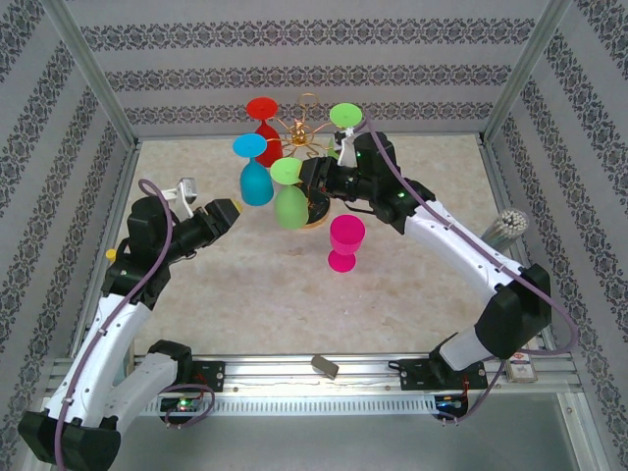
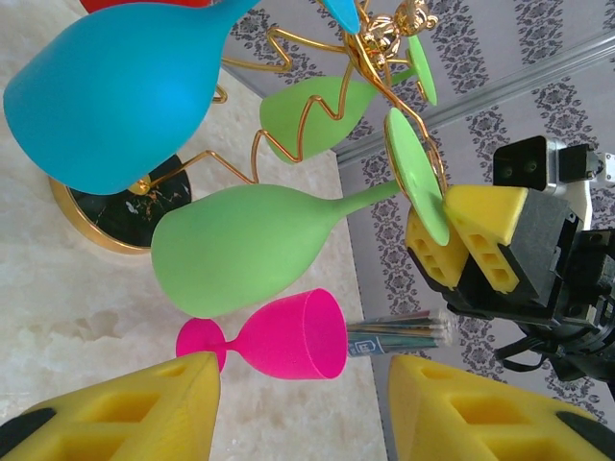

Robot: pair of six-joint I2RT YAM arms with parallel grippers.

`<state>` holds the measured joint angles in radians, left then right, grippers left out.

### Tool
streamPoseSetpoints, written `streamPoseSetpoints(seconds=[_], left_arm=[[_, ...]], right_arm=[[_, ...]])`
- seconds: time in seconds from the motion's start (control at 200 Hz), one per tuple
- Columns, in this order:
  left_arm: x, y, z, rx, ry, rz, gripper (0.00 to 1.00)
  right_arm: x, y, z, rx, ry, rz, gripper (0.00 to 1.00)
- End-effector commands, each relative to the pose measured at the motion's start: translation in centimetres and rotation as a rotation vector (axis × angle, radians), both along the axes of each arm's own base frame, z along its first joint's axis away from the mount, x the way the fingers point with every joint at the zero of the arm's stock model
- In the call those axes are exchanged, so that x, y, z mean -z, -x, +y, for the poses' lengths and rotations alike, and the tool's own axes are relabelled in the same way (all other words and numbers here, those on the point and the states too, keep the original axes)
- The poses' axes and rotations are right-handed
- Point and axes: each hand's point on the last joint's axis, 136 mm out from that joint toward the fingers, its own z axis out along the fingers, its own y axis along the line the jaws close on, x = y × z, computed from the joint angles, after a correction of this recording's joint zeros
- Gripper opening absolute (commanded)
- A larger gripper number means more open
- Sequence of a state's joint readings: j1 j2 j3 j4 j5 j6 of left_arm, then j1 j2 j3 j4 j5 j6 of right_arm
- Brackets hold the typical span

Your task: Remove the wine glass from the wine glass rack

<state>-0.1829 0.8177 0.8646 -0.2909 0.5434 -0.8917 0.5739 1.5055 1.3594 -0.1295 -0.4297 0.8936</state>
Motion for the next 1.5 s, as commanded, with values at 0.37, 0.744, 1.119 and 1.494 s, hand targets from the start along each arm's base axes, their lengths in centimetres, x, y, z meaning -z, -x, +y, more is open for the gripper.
streamPoseSetpoints(seconds=[0.37, 0.744, 1.119, 1.494], left_arm=[[-0.4, 0.2, 0.6, -0.018, 0.015, -0.031, 0.50], [-0.4, 0.3, 0.9, -0.027, 0.018, -0.036, 0.50], [-0.6, 0.6, 0.9, -0.027, 0.017, -0.040, 0.50], [-0.9, 0.8, 1.0, -0.027, 0.017, -0.045, 0.50]], right_arm=[[-1.8, -0.5, 0.6, -0.005, -0.058, -0.016, 0.19], [-2.2, -0.5, 0.3, -0.003, -0.091, 0.004, 0.10], [-2.4, -0.7, 0.1, -0.009, -0.191, 0.087, 0.00], [-3.3, -1.3, 1.1, -0.030, -0.304, 0.161, 0.00]])
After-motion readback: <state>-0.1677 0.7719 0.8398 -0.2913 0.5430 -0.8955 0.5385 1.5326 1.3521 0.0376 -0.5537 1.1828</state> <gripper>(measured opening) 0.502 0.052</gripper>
